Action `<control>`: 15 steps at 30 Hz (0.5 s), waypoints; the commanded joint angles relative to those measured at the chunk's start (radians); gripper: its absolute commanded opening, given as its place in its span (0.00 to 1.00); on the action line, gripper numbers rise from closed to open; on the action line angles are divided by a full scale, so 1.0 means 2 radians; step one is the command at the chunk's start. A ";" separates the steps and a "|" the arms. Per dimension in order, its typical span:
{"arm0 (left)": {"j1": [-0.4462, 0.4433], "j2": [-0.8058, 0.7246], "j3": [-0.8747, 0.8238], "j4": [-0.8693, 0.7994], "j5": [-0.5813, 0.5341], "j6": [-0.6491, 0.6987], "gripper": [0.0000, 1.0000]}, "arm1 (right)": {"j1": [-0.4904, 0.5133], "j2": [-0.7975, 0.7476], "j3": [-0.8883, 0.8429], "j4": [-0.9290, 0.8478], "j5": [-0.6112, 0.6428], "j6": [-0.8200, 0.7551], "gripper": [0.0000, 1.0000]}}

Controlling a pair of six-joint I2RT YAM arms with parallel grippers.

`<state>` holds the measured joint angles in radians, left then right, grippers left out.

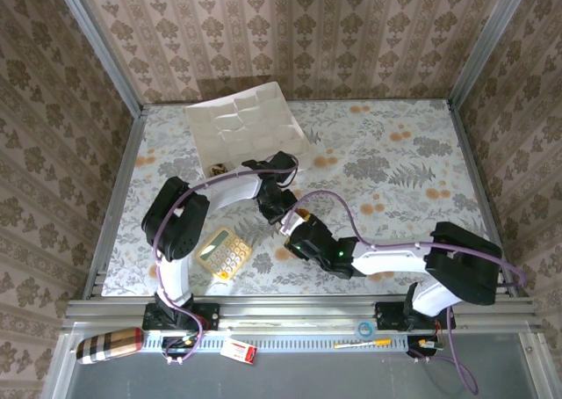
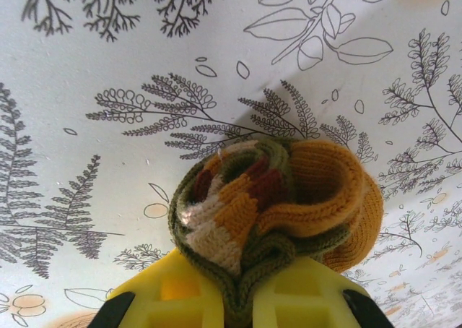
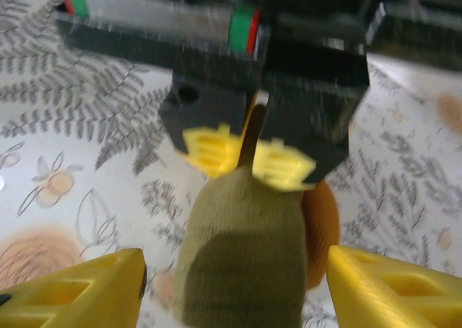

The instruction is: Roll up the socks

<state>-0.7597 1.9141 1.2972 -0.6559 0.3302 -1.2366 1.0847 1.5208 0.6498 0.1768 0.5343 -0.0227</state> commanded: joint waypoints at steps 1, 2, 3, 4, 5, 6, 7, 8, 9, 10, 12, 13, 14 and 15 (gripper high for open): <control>-0.006 0.042 -0.029 -0.107 -0.048 0.008 0.00 | -0.001 0.031 0.021 -0.008 0.049 -0.033 0.66; -0.005 0.040 -0.028 -0.107 -0.048 0.008 0.00 | -0.004 0.041 0.025 -0.009 0.047 -0.032 0.65; -0.005 0.039 -0.028 -0.106 -0.047 0.008 0.00 | -0.006 0.054 0.029 -0.009 0.046 -0.030 0.64; -0.004 0.038 -0.029 -0.103 -0.046 0.011 0.00 | -0.009 0.066 0.034 -0.010 0.042 -0.027 0.61; -0.004 0.036 -0.027 -0.103 -0.046 0.013 0.00 | -0.012 0.077 0.039 -0.015 0.039 -0.023 0.56; -0.003 0.034 -0.026 -0.103 -0.045 0.015 0.01 | -0.017 0.088 0.047 -0.024 0.035 -0.015 0.49; -0.001 0.031 -0.026 -0.102 -0.043 0.017 0.03 | -0.022 0.098 0.054 -0.035 0.033 -0.004 0.44; 0.001 0.028 -0.026 -0.099 -0.042 0.019 0.05 | -0.025 0.104 0.058 -0.044 0.029 0.006 0.38; 0.003 0.021 -0.027 -0.095 -0.042 0.021 0.09 | -0.030 0.108 0.060 -0.055 0.023 0.018 0.29; 0.006 0.014 -0.029 -0.090 -0.042 0.022 0.14 | -0.035 0.110 0.059 -0.064 0.013 0.030 0.21; 0.013 0.000 -0.035 -0.071 -0.034 0.025 0.24 | -0.042 0.109 0.051 -0.079 -0.014 0.055 0.08; 0.018 -0.007 -0.037 -0.062 -0.029 0.026 0.29 | -0.045 0.109 0.045 -0.084 -0.024 0.065 0.04; 0.023 -0.014 -0.040 -0.053 -0.023 0.027 0.34 | -0.049 0.108 0.037 -0.087 -0.040 0.076 0.01; 0.029 -0.021 -0.041 -0.044 -0.016 0.028 0.40 | -0.052 0.106 0.029 -0.090 -0.056 0.087 0.00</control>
<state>-0.7231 1.8908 1.2686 -0.6327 0.3187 -1.2034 1.0275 1.6894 0.7662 0.1318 0.5190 0.0483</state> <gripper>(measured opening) 0.365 0.047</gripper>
